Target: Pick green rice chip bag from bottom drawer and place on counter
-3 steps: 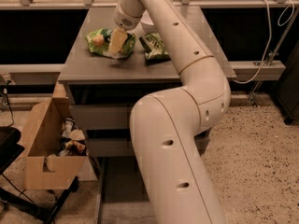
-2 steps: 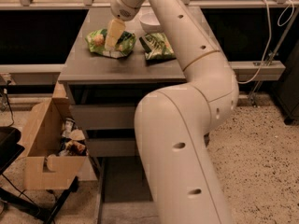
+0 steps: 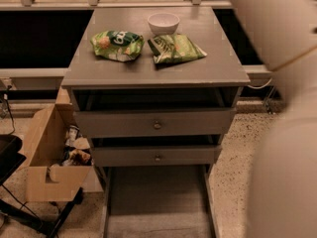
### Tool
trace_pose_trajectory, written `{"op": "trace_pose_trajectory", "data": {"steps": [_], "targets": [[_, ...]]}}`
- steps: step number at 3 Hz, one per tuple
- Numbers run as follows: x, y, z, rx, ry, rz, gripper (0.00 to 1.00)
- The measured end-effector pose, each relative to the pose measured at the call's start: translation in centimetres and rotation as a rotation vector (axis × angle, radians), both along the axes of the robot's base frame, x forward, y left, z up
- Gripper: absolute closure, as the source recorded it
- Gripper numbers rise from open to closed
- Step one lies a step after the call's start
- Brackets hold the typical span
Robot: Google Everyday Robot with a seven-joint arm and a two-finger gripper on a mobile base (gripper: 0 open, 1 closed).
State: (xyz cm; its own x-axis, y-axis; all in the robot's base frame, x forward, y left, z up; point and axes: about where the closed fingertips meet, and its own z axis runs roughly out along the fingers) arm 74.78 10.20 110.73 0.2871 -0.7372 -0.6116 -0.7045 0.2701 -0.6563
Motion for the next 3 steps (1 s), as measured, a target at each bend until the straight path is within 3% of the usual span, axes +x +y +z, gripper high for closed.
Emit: {"op": "trace_pose_trajectory", "data": {"steps": [1,2,3], "targets": [[-5.8,-1.8,5.6,0.17,-0.049,-0.077,0.0],[-6.5,-6.4,3.0,0.273,-0.032,-0.216,0.0],[-4.9,-15.1,-1.9,0.276,-0.076,-0.411,0.0]]}}
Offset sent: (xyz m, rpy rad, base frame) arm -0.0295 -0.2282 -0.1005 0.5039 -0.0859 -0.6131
